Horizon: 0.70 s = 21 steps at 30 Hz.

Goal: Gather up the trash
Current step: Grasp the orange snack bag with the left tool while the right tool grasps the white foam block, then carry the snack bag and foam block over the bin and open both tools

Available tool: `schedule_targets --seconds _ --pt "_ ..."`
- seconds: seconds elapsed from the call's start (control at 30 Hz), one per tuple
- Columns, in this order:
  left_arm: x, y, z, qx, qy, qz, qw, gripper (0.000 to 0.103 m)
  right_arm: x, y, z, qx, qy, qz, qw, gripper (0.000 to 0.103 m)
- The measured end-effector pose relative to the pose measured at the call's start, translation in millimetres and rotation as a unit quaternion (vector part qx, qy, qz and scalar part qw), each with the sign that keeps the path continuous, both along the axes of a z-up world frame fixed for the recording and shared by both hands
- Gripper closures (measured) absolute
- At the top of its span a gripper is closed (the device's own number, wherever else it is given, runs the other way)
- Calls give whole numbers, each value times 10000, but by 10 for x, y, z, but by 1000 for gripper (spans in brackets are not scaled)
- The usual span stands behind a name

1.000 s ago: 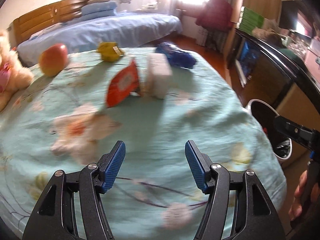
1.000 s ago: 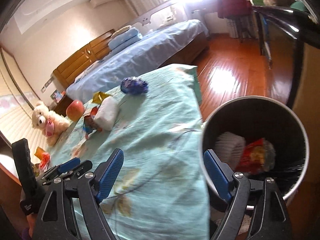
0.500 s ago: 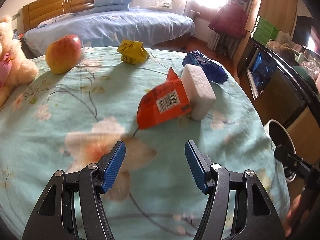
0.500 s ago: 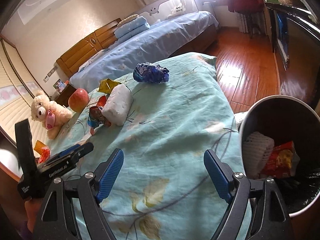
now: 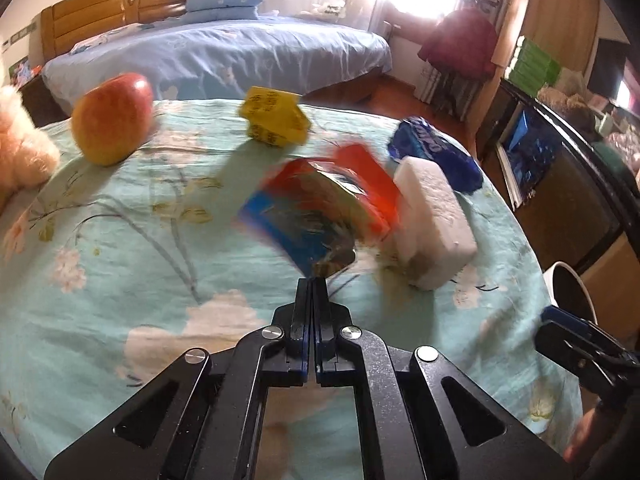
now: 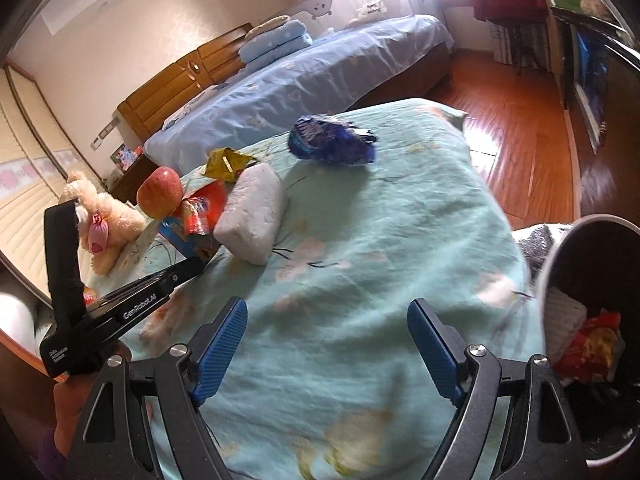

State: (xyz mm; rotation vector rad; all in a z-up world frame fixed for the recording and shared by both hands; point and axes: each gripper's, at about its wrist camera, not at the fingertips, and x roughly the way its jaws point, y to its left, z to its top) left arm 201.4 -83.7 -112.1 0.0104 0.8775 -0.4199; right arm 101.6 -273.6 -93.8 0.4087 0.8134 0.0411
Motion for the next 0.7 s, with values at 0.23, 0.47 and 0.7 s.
schedule_targets --seconds 0.23,0.47,0.7 --pt "-108 350 18 -150 42 243 9996 102 369 354 -41 -96 50 378 9992 30" --pt "-227 436 16 -119 44 283 9995 102 739 560 -96 -286 128 400 9987 54" --pt "-309 369 -6 -7 75 206 9998 102 753 521 -87 -230 51 256 9994 73"
